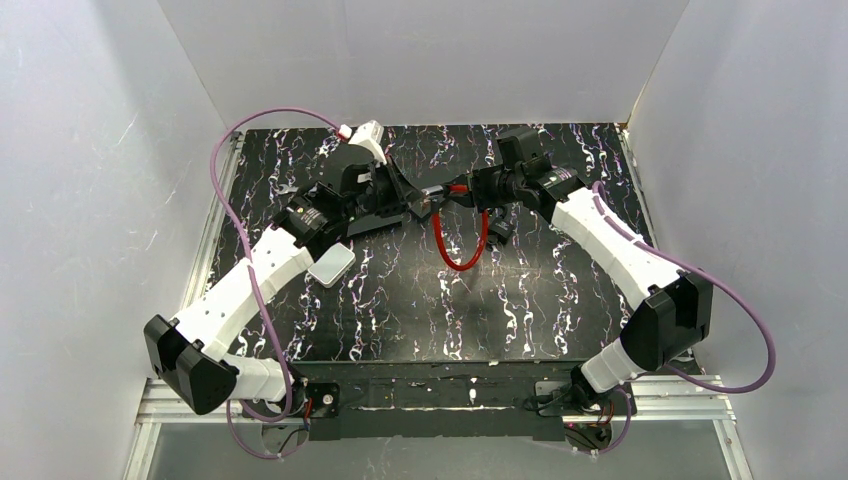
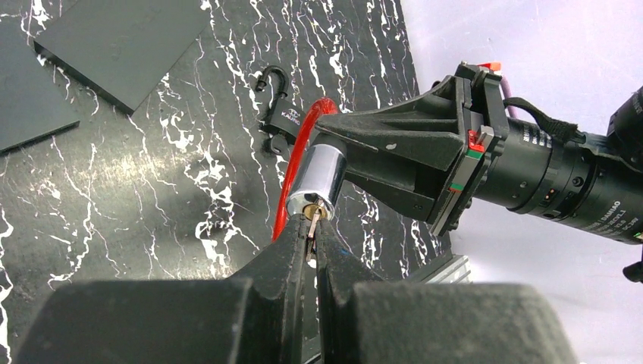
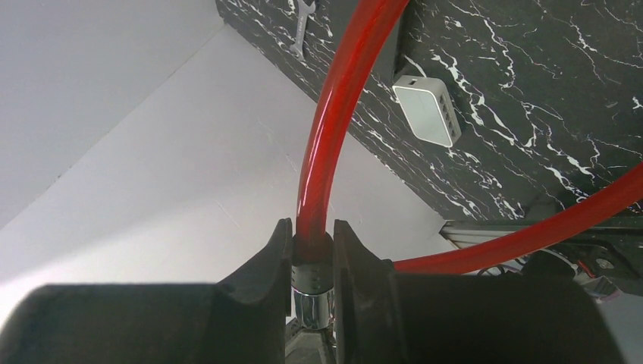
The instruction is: Unlock with the key
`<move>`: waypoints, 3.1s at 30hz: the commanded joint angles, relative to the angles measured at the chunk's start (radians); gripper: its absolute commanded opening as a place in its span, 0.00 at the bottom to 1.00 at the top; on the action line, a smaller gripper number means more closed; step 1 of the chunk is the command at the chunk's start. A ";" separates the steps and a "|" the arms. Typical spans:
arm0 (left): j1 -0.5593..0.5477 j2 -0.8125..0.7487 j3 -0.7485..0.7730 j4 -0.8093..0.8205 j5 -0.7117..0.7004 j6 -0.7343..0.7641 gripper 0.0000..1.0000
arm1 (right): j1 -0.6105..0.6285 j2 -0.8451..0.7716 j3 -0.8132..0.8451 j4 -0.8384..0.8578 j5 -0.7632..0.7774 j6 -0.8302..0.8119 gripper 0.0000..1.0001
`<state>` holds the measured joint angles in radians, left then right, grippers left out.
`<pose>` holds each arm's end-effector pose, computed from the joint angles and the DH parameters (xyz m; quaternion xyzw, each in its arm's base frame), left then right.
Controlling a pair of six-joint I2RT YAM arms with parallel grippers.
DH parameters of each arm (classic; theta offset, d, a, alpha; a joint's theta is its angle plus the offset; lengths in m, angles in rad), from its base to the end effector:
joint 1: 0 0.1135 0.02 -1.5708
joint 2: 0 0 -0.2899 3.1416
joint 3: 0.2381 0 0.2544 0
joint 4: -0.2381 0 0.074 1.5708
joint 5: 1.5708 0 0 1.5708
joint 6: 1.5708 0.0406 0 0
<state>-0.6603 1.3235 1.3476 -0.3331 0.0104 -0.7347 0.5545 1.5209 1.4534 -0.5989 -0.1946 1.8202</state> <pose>0.2398 -0.1867 0.4257 -0.0270 0.8070 -0.3821 0.4494 0.2898 0.1887 0.3759 0.4953 0.7470 0.4360 0.0817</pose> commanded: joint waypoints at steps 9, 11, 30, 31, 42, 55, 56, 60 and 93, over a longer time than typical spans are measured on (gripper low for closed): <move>-0.016 -0.014 -0.023 0.077 0.098 0.127 0.00 | 0.024 -0.037 0.088 0.078 -0.106 0.017 0.01; -0.015 -0.020 -0.029 0.082 0.115 0.127 0.00 | 0.024 -0.040 0.085 0.081 -0.103 0.019 0.01; -0.017 -0.070 -0.094 0.171 0.244 0.378 0.00 | 0.024 -0.034 0.164 -0.064 -0.076 -0.035 0.01; -0.018 -0.073 -0.095 0.172 0.253 0.389 0.00 | 0.024 -0.034 0.165 -0.068 -0.076 -0.035 0.01; -0.036 -0.117 -0.142 0.226 0.303 0.641 0.00 | 0.031 0.023 0.268 -0.184 -0.083 -0.090 0.01; -0.050 -0.128 -0.132 0.141 0.329 0.902 0.00 | 0.033 0.047 0.294 -0.216 -0.101 -0.107 0.01; -0.052 -0.125 -0.130 0.132 0.334 0.924 0.00 | 0.033 0.048 0.296 -0.220 -0.101 -0.109 0.01; -0.059 -0.118 -0.111 0.099 0.348 1.012 0.00 | 0.034 0.055 0.307 -0.234 -0.103 -0.116 0.01; -0.315 -0.098 -0.109 -0.151 0.011 1.771 0.00 | 0.034 0.159 0.437 -0.419 -0.152 -0.228 0.01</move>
<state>-0.9466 1.2072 1.2388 -0.3599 -0.0196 0.9741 0.5766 1.6955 1.8069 -1.0599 -0.2626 1.5703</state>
